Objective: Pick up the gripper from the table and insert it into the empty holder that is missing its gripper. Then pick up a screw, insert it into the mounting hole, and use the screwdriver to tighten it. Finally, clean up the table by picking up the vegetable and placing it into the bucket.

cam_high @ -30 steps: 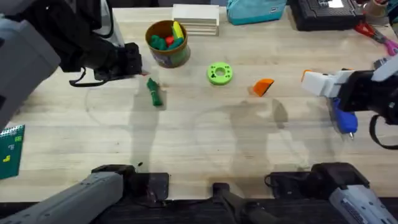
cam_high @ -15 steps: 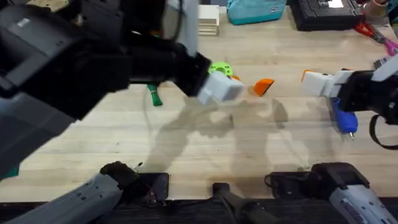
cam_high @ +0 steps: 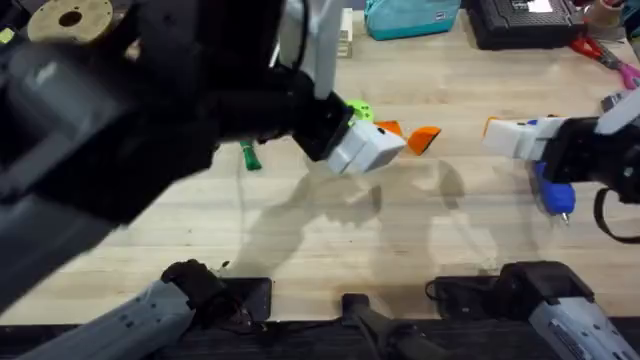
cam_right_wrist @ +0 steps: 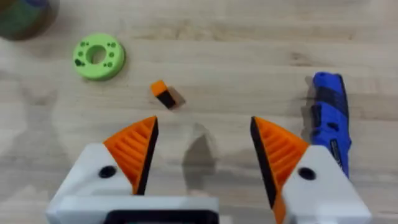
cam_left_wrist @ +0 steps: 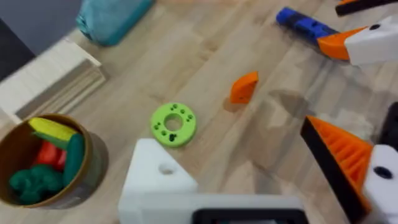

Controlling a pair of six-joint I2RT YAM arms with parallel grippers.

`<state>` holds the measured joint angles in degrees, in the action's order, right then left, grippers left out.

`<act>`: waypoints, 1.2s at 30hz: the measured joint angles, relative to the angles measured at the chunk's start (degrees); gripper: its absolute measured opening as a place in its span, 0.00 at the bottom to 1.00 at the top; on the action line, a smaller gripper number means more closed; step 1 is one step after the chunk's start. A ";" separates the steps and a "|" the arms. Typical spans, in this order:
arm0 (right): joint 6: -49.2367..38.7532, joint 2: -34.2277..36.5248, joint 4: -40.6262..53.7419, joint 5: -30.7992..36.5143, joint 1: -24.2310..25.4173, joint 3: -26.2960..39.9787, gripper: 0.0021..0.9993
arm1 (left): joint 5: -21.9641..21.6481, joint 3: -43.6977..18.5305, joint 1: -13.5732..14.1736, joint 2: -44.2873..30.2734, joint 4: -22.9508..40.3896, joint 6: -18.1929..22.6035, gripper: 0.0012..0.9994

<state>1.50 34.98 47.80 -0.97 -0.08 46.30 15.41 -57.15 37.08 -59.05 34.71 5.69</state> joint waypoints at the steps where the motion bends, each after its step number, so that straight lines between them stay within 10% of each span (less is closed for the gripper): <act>1: 0.00 0.00 0.61 0.00 0.00 0.00 0.88 | -0.23 1.66 -0.16 1.75 -1.85 0.29 0.99; 17: 0.00 -0.02 17.99 0.00 0.00 0.00 0.88 | -1.74 47.63 -4.47 50.52 -30.32 -0.57 0.99; 36: 0.00 0.00 18.25 0.00 0.00 0.00 0.88 | -1.54 56.48 -6.16 58.74 -30.55 -1.83 0.99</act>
<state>1.50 34.98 66.05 -0.97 -0.08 46.30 13.87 -0.67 30.92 -0.32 4.16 3.86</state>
